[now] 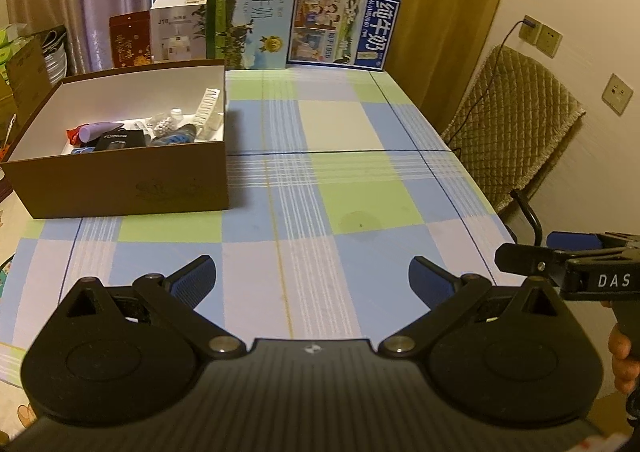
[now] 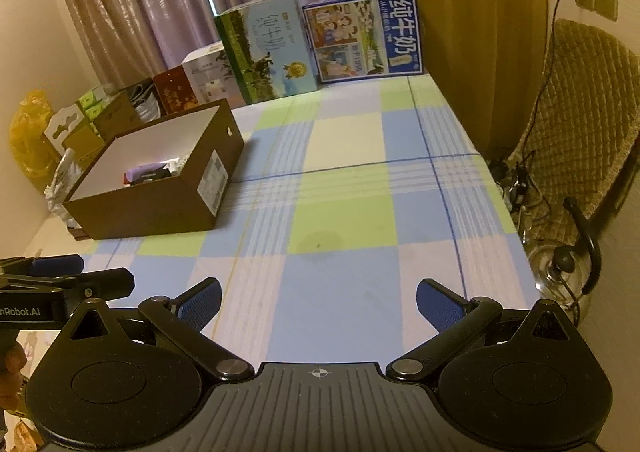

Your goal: Organize objects

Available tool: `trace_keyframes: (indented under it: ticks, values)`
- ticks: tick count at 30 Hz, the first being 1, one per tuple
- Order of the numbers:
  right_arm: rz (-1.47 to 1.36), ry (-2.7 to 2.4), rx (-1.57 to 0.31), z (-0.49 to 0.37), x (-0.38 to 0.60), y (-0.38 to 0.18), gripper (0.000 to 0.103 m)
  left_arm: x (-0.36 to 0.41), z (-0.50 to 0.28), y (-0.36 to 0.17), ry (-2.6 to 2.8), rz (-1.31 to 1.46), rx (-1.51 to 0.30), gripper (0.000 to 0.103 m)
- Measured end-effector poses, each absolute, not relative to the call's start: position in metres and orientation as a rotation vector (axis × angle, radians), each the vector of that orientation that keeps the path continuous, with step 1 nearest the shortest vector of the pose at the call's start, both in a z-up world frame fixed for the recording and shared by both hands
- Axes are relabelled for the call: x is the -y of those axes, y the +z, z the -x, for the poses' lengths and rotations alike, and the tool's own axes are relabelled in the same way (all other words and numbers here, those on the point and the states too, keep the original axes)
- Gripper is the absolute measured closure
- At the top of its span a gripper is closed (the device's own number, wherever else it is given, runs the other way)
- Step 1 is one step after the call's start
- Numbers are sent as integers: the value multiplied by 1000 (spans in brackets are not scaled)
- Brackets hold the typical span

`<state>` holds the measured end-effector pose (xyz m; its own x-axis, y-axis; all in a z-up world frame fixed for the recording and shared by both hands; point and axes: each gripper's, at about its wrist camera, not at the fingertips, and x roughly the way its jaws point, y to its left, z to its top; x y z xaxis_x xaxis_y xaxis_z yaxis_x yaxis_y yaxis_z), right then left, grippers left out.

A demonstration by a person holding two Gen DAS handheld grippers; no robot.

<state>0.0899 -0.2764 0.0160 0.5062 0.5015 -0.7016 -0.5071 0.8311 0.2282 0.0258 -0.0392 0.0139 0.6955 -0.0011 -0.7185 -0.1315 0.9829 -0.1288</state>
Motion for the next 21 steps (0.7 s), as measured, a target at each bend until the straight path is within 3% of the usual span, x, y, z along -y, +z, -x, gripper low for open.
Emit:
trace_keyframes:
  ticks: [21]
  values:
    - [28,630,-842,-84,287,15,2,54,-13,13,96,179,-795,2]
